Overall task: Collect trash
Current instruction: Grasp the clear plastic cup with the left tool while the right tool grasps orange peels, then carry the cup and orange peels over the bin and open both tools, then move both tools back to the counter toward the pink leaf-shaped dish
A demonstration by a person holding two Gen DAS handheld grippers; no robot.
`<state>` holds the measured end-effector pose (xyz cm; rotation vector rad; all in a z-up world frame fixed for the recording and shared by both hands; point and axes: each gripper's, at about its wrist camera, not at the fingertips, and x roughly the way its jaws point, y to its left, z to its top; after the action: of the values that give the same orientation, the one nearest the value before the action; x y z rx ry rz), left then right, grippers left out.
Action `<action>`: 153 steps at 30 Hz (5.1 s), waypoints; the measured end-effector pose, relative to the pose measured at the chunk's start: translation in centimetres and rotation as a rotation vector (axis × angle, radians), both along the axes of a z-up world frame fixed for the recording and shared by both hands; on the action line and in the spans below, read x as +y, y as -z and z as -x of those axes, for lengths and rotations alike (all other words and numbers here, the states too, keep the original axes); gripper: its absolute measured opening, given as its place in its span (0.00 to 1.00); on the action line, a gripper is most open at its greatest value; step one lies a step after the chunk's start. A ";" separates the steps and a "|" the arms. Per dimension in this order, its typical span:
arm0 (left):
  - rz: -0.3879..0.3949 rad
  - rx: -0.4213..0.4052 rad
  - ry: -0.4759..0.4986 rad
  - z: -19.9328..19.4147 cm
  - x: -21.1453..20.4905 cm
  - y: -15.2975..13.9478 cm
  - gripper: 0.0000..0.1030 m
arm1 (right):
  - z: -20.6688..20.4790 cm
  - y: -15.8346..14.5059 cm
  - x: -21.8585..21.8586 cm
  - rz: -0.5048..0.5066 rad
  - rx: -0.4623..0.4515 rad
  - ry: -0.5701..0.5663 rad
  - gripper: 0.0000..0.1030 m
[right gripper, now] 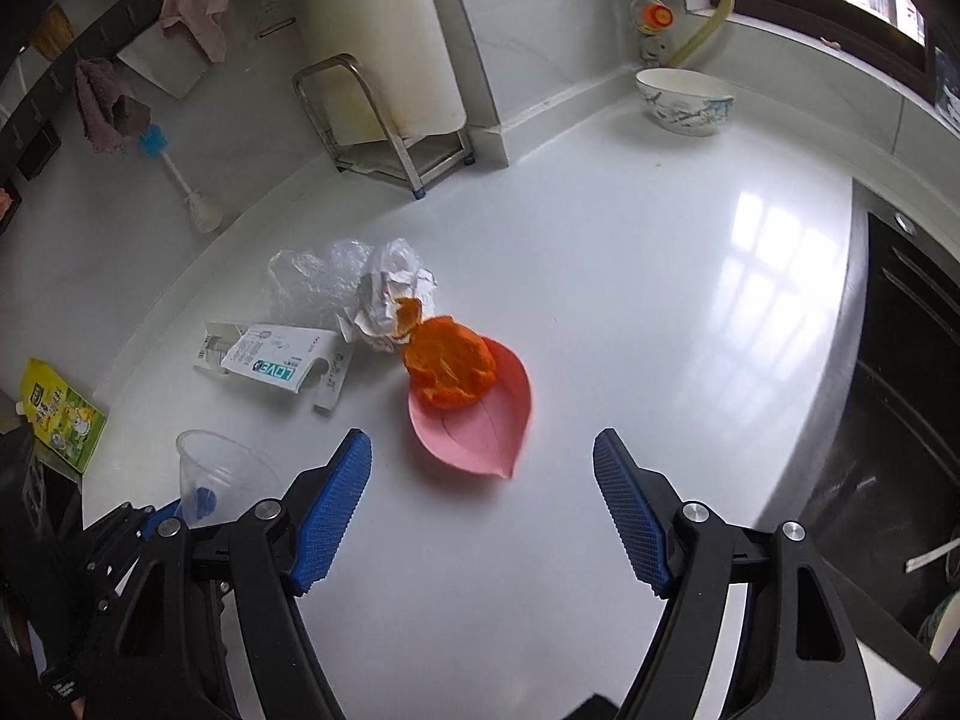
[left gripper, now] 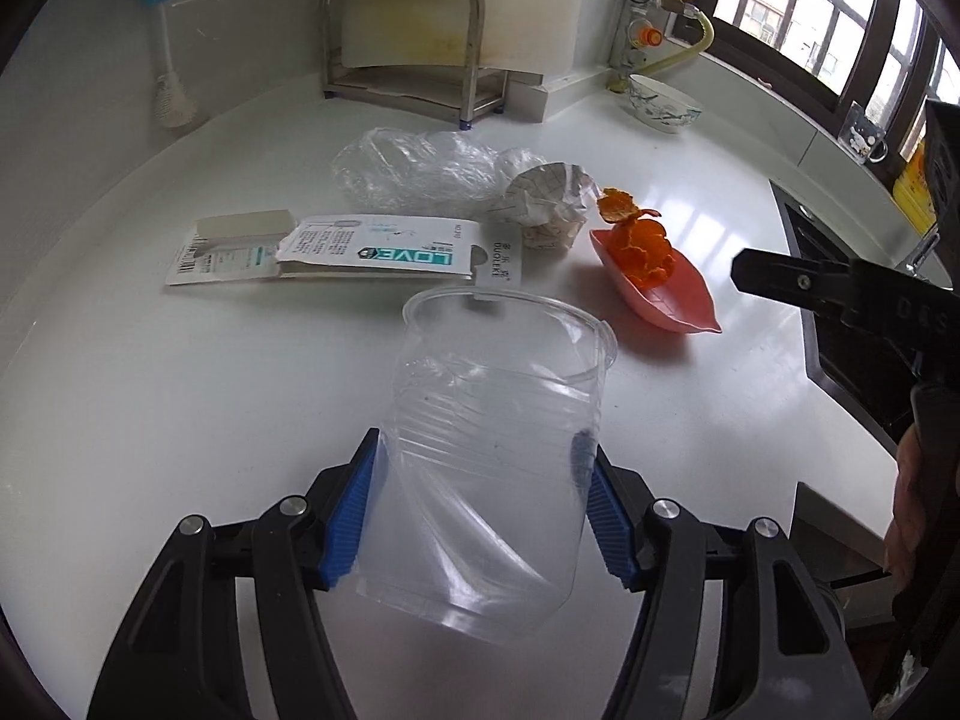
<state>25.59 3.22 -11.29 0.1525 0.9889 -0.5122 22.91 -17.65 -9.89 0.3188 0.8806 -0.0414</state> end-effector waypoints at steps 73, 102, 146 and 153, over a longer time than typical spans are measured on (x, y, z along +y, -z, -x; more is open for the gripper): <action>0.067 -0.134 -0.183 18.2 1.2 -10.4 0.60 | 24.0 -5.5 -3.0 0.023 -0.078 -0.116 0.17; 0.000 0.050 -0.108 31.0 -6.0 -3.3 0.76 | 32.4 2.5 -4.4 -0.095 0.084 -0.228 0.33; -0.069 -0.112 -0.328 30.4 -0.9 -10.7 0.92 | 29.1 -2.4 -2.6 -0.078 -0.037 -0.305 0.65; -0.072 -0.110 -0.356 29.1 0.1 -10.9 0.92 | 27.9 -3.3 -1.5 -0.064 -0.058 -0.322 0.68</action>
<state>-3.53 3.35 -0.40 0.0654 0.9027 -0.1412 -4.97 -19.12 -6.63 0.2337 0.8676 0.2937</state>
